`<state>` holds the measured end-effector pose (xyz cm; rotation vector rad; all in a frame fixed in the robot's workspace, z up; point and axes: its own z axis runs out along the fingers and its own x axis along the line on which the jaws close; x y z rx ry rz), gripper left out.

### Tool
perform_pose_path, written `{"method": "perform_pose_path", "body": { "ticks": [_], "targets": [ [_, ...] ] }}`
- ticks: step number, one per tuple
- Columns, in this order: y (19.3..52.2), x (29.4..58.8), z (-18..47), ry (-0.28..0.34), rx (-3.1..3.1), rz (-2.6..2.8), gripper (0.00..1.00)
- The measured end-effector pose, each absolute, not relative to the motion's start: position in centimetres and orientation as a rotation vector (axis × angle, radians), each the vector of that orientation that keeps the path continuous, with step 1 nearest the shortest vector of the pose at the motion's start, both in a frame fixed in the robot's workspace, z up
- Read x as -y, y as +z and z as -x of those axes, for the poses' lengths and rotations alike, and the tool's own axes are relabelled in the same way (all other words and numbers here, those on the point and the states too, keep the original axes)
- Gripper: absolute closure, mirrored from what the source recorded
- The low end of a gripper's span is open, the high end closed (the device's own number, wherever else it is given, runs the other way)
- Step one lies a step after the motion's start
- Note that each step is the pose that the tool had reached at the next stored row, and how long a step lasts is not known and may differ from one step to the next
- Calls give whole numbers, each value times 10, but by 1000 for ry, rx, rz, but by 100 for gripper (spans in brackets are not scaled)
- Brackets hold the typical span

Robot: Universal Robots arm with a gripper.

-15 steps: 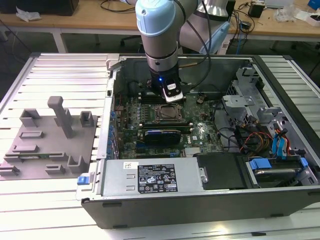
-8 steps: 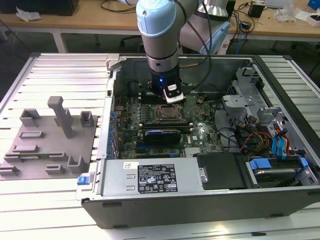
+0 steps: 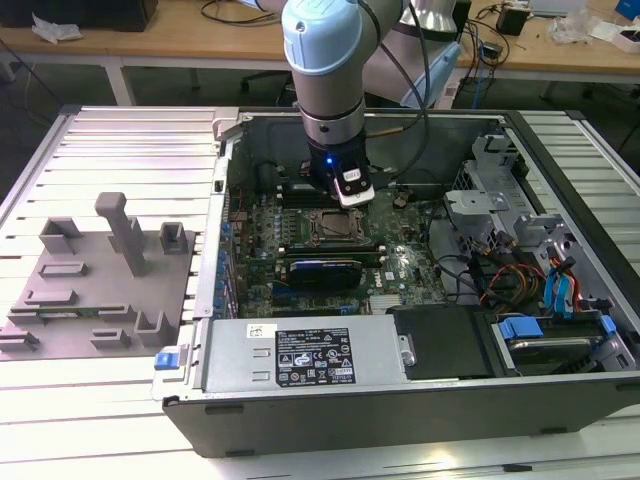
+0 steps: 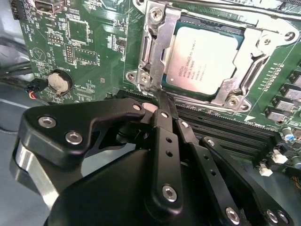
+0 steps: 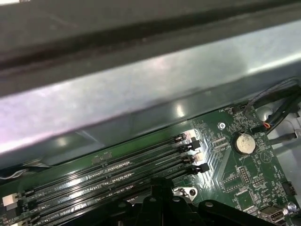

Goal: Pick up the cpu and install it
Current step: 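Install the first cpu locking lever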

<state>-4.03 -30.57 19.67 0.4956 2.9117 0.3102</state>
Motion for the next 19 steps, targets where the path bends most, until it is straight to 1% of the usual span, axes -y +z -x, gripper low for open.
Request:
{"method": "perform_pose_path", "body": {
  "ticks": [8, 12, 16, 18, 19],
  "targets": [
    [202, 306, 40, 310, -2912, -496, 89],
    [208, 306, 40, 297, -2911, -495, 89],
    [211, 306, 40, 195, -2911, -483, 89],
    [211, 306, 40, 124, -2908, -476, 89],
    [212, 306, 40, 101, -2907, -473, 89]
  ]
}}
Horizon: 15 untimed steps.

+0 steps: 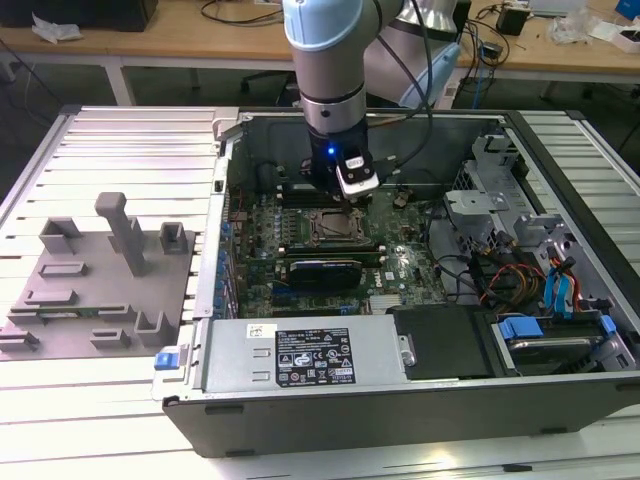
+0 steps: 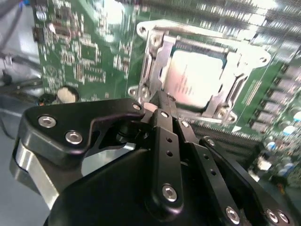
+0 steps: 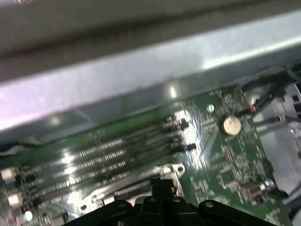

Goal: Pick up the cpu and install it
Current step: 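Install the first cpu locking lever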

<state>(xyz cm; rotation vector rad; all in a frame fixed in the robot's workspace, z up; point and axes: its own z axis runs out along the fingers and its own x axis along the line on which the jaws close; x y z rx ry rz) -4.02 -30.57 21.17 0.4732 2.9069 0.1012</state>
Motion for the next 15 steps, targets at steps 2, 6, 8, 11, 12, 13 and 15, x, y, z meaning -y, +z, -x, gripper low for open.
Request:
{"method": "perform_pose_path", "body": {
  "ticks": [2, 6, 8, 11, 12, 13, 15],
  "targets": [
    [213, 306, 40, 48, -2904, -467, 89],
    [216, 306, 40, 14, -2901, -463, 89],
    [216, 306, 40, 14, -2901, -463, 89],
    [216, 306, 40, 6, -2932, -468, 89],
    [215, 306, 39, 2, -2950, -470, 89],
    [215, 306, 38, -3, -2973, -473, 89],
    [215, 306, 37, -13, -3011, -479, 89]
  ]
}}
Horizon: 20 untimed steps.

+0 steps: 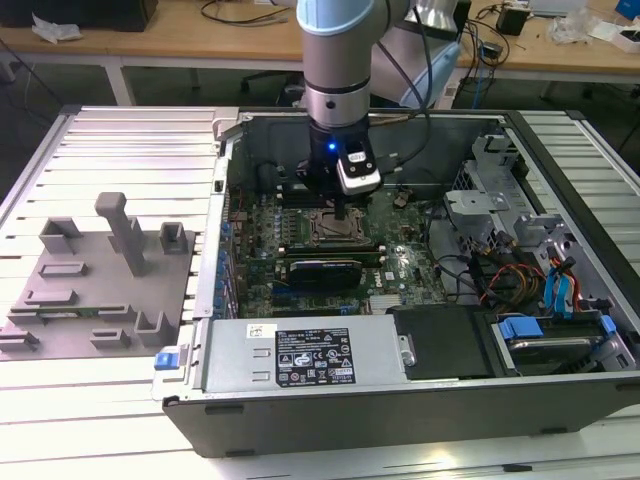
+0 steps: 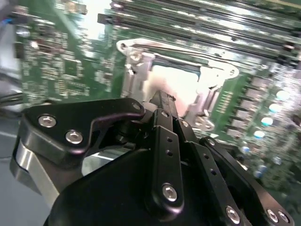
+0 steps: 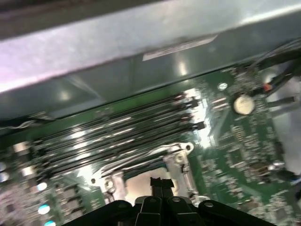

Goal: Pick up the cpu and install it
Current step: 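Install the first cpu locking lever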

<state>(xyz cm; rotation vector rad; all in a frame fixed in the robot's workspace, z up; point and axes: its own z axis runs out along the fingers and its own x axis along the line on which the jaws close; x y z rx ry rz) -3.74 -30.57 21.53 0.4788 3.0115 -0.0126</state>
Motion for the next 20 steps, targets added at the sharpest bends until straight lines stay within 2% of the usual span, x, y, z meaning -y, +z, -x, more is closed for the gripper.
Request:
{"method": "perform_pose_path", "body": {
  "ticks": [20],
  "targets": [
    [237, 306, 34, -20, -3056, -423, 89]
  ]
}}
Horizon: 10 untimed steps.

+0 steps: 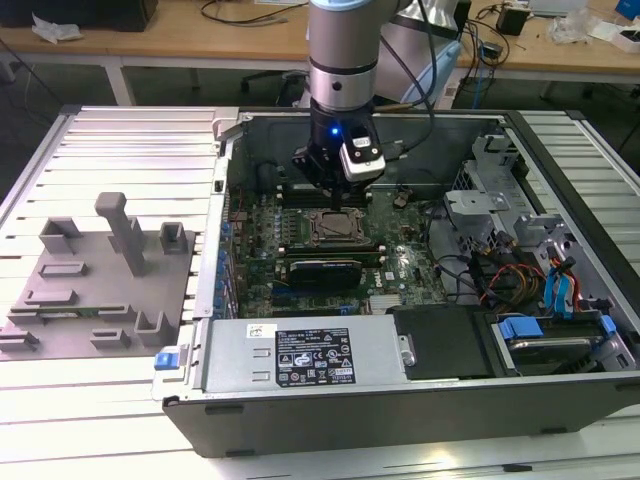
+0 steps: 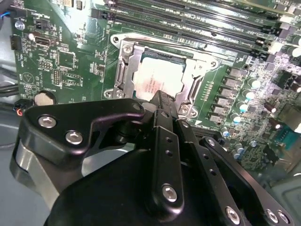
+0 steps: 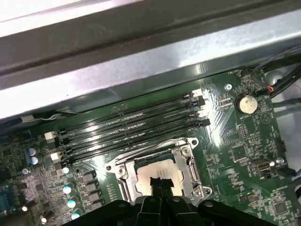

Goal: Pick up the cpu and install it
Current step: 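Install the first cpu locking lever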

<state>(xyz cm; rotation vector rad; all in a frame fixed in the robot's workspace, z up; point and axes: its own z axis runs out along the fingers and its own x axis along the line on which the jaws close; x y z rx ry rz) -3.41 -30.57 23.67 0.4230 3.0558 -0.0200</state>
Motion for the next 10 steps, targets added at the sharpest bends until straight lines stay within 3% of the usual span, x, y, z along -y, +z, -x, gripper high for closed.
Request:
{"method": "perform_pose_path", "body": {
  "ticks": [10],
  "targets": [
    [235, 307, 32, -21, -3078, -180, 89]
  ]
}}
